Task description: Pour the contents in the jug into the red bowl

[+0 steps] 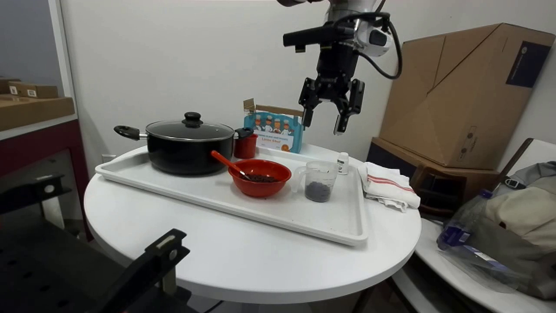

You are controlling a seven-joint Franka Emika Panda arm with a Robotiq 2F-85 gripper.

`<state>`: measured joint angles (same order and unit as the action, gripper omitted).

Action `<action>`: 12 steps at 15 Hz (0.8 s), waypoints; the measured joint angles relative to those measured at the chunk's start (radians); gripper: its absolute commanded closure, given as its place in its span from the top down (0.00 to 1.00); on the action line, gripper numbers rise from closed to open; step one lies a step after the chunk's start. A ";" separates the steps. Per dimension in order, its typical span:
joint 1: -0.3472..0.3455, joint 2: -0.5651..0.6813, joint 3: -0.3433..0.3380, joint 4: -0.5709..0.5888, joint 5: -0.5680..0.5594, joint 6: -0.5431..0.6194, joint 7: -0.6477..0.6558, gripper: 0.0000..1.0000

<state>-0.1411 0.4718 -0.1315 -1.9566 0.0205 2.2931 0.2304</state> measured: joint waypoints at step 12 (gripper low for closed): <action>0.000 0.178 0.030 0.093 0.074 0.124 0.000 1.00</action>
<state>-0.1408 0.6495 -0.1016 -1.8638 0.0945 2.4173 0.2304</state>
